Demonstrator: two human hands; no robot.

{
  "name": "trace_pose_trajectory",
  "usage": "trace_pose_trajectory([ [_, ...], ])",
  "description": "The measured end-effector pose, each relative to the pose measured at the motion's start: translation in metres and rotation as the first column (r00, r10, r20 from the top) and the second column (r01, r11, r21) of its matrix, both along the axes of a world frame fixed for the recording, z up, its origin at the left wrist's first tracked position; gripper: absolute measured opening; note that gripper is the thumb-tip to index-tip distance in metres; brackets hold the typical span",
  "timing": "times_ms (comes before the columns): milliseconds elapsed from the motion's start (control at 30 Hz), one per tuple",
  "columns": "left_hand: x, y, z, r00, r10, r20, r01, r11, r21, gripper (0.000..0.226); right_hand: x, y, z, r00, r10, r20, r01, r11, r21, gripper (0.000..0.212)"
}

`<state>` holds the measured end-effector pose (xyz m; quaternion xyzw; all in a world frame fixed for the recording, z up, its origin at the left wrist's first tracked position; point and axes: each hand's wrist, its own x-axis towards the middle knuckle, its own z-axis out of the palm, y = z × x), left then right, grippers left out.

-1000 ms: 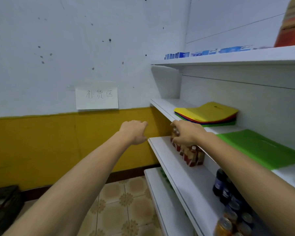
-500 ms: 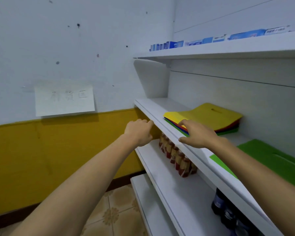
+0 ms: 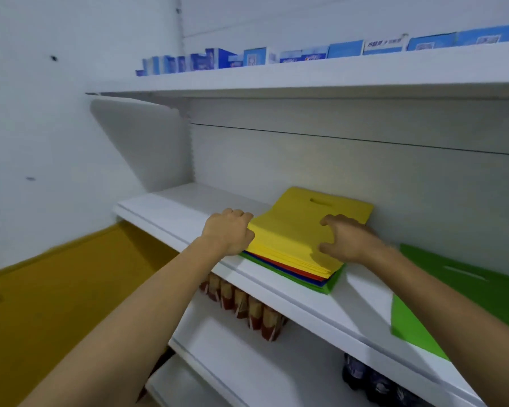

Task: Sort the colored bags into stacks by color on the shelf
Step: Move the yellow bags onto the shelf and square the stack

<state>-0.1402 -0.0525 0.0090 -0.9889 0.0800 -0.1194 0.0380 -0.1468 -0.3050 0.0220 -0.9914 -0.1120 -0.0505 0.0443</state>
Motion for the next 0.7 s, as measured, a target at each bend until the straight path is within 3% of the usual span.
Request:
trace_pose_trajectory([
  [200,0.071,-0.015,-0.017,0.992,-0.119,-0.040,0.119,0.993,-0.016,0.051,0.025,-0.020,-0.010,0.951,-0.292,-0.102,0.298,0.953,0.050,0.063],
  [367,0.111,-0.020,-0.026,0.998,-0.046,-0.051,0.038,0.988,-0.148,0.058,0.046,-0.039,-0.022,0.876,-0.476,-0.074,0.472,0.817,0.331,0.068],
  [433,0.122,-0.017,-0.034,0.993,0.000,-0.120,-0.032,0.965,-0.260,0.060,0.053,-0.045,-0.030,0.849,-0.514,-0.118,0.512,0.750,0.418,0.068],
  [533,0.132,-0.012,-0.046,0.980,0.003,-0.197,-0.086,0.907,-0.412,0.057,0.063,-0.048,-0.047,0.832,-0.531,-0.163,0.538,0.700,0.469,0.049],
  [700,0.128,-0.011,-0.053,0.988,-0.017,-0.156,-0.072,0.831,-0.552,0.052,0.068,-0.040,-0.064,0.856,-0.502,-0.124,0.460,0.627,0.628,0.049],
])
